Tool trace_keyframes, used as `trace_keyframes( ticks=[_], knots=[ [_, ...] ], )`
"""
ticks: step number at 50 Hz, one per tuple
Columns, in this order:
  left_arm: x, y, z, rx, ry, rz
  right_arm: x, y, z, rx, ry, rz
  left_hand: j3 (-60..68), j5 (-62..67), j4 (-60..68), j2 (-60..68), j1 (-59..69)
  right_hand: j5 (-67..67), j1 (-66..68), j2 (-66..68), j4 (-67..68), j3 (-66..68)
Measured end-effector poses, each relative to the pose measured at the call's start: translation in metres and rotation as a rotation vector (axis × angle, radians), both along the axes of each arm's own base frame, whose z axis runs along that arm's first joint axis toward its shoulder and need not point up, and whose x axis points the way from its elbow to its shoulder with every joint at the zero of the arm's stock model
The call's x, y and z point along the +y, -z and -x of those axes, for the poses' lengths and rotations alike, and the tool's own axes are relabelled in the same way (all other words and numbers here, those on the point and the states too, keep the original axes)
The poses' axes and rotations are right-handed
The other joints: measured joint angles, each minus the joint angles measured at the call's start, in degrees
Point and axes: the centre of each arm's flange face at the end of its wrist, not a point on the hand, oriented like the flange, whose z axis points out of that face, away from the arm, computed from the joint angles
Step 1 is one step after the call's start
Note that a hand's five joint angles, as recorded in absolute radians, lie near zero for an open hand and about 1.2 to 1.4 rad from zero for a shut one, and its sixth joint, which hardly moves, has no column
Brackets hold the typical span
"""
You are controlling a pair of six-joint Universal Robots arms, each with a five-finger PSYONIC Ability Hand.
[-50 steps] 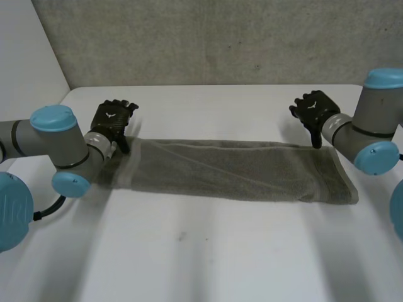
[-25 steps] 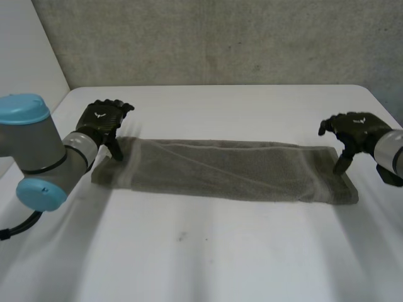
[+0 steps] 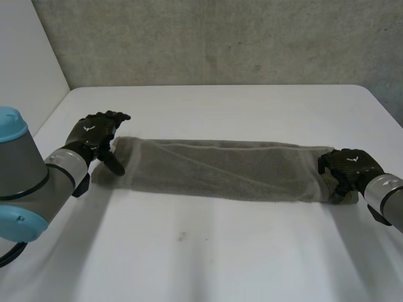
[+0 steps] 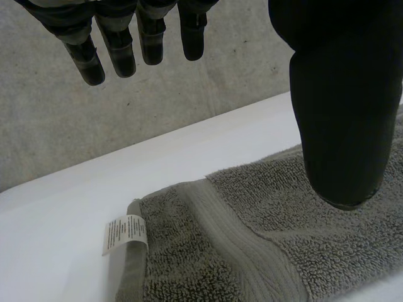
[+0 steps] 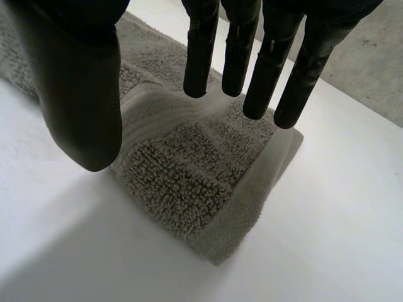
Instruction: Fold the towel.
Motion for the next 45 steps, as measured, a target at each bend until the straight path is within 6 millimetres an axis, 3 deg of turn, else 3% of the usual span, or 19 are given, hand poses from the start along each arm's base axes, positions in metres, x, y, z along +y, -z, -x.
trace_keyframes(
  ticks=[6, 11, 15, 17, 24, 26, 38, 41, 45],
  knots=[
    [-0.001, 0.002, 0.000, 0.001, 0.000, 0.015, -0.004, 0.008, 0.004, 0.027, -0.001, 0.004, 0.00, 0.00, 0.00, 0.00, 0.00, 1.33, 1.28, 1.26, 1.28, 1.31],
    [0.000, 0.002, 0.000, 0.001, 0.001, 0.019, -0.007, 0.015, 0.009, 0.057, 0.001, -0.006, 0.00, 0.00, 0.00, 0.00, 0.00, 11.76, 12.09, 12.69, 12.39, 12.35],
    [0.000, 0.003, 0.001, 0.000, 0.002, 0.016, -0.010, 0.019, 0.014, 0.073, 0.005, -0.012, 0.00, 0.00, 0.00, 0.00, 0.00, 25.32, 26.44, 27.01, 25.70, 26.41],
    [0.001, 0.003, 0.001, -0.001, 0.004, 0.014, -0.012, 0.021, 0.016, 0.079, 0.010, -0.013, 0.00, 0.00, 0.00, 0.00, 0.00, 41.52, 41.64, 42.87, 41.69, 41.92],
    [0.002, 0.004, 0.001, -0.002, 0.005, 0.009, -0.021, 0.019, 0.024, 0.092, 0.045, 0.001, 0.00, 0.00, 0.00, 0.00, 0.00, 45.37, 44.05, 45.17, 46.45, 46.14],
    [0.002, 0.005, 0.001, -0.002, 0.004, 0.008, -0.025, 0.017, 0.030, 0.102, 0.067, 0.011, 0.00, 0.00, 0.00, 0.00, 0.00, 45.37, 44.05, 45.17, 46.45, 46.14],
    [0.002, 0.006, -0.001, -0.002, -0.001, 0.004, -0.067, -0.012, 0.110, 0.348, 0.225, 0.120, 0.00, 0.00, 0.00, 0.00, 0.00, 45.37, 44.19, 45.16, 46.45, 46.14],
    [0.002, 0.004, -0.001, -0.002, -0.001, 0.007, -0.073, -0.024, 0.111, 0.370, 0.230, 0.137, 0.00, 0.05, 0.00, 0.00, 0.00, 45.37, 44.34, 45.16, 46.45, 46.14],
    [0.003, -0.001, 0.000, 0.002, 0.000, 0.020, -0.077, -0.044, 0.087, 0.351, 0.197, 0.173, 0.00, 0.05, 0.00, 0.00, 0.00, 45.37, 44.38, 45.16, 46.45, 46.14]
  ],
)
